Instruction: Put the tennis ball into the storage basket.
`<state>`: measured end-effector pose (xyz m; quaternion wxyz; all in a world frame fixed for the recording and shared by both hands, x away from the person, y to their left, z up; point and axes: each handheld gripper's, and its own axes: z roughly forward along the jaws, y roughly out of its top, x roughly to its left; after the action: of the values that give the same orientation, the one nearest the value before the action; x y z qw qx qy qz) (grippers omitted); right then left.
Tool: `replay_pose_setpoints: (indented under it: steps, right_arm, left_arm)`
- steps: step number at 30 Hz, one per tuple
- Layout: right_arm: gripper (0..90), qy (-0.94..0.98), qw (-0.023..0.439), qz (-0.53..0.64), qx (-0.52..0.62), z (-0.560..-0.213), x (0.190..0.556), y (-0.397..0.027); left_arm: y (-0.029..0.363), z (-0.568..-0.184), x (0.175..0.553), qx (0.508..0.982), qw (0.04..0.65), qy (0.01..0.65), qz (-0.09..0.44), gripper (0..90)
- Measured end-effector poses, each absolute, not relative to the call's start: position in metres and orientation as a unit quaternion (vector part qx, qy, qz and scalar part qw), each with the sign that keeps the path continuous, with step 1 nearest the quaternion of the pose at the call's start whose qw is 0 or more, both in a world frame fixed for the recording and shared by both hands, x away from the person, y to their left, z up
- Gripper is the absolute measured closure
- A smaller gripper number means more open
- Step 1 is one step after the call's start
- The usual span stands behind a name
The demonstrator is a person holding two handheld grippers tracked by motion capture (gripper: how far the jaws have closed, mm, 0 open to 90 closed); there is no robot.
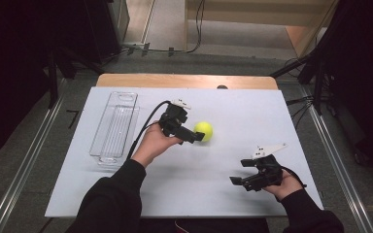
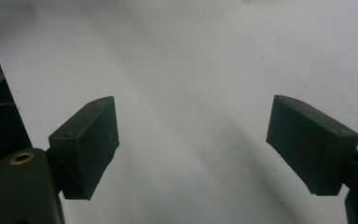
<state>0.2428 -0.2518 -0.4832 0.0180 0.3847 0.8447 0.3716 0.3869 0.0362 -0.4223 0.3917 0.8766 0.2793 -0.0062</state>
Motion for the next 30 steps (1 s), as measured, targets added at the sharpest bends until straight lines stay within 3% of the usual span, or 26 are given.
replay_pose_setpoints:
  steps: [30]
  right_arm:
    - [14.8,0.844,0.016,0.374,0.384,-0.483,0.243,-0.252]
  left_arm:
    - [-0.003,-0.425,0.426,0.884,0.370,0.285,-0.004,0.0]
